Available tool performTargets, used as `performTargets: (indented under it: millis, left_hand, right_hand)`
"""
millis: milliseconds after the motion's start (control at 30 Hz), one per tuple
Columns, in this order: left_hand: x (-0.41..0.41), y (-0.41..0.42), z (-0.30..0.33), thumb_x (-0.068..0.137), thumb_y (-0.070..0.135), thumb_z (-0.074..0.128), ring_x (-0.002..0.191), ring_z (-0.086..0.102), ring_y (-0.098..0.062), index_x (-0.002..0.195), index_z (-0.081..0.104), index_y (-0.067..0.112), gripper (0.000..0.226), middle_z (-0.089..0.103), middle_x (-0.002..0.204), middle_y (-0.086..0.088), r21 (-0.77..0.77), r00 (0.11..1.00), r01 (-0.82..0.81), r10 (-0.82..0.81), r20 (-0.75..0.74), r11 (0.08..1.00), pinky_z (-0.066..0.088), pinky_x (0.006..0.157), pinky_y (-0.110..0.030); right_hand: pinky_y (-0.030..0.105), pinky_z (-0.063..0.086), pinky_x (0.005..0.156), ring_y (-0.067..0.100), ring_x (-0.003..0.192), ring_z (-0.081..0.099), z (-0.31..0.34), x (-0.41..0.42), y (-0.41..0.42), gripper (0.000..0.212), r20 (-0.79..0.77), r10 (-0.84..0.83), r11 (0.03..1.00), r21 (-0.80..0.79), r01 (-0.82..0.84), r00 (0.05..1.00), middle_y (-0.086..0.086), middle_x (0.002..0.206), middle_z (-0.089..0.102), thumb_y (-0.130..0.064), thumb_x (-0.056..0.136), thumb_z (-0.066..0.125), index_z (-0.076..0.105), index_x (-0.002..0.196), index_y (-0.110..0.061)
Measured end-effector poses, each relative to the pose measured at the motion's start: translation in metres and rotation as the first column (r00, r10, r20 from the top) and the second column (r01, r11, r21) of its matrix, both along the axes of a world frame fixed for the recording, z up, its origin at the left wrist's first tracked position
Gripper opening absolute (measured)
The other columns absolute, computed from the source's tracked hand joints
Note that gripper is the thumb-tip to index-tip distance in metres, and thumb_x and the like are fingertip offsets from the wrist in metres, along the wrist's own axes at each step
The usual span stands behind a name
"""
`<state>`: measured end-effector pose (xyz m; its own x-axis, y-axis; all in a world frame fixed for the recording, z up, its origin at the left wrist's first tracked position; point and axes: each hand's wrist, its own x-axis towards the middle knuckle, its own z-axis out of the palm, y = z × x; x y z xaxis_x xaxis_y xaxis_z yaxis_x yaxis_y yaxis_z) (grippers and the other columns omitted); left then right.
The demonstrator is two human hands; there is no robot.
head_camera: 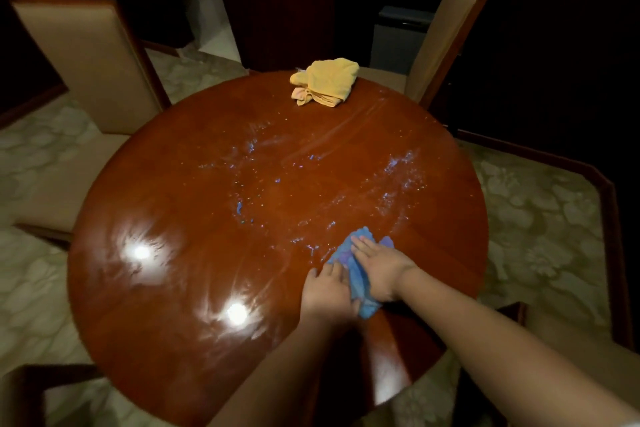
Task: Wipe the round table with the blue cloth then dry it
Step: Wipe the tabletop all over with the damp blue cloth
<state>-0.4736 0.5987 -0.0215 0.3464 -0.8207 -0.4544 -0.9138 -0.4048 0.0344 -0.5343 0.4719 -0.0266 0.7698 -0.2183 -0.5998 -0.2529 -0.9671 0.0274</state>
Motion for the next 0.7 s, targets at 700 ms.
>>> performTargets:
  millis: [700]
  left_hand:
    - [0.016, 0.053, 0.017, 0.093, 0.038, 0.043, 0.147, 0.011, -0.021, 0.152, 0.015, 0.012, 0.07, 0.01, 0.16, -0.006, 0.097, 0.993, -0.121, 0.121, 0.004, 0.988, 0.004, 0.118, -0.042]
  right_hand:
    - [0.041, 0.008, 0.12, 0.024, 0.147, -0.009, 0.006, -0.001, 0.059, 0.071, 0.016, 0.028, 0.998, 0.064, -0.029, 0.999, 0.015, 0.158, -0.013, -0.026, 0.095, 0.033, -0.006, 0.151, -0.003]
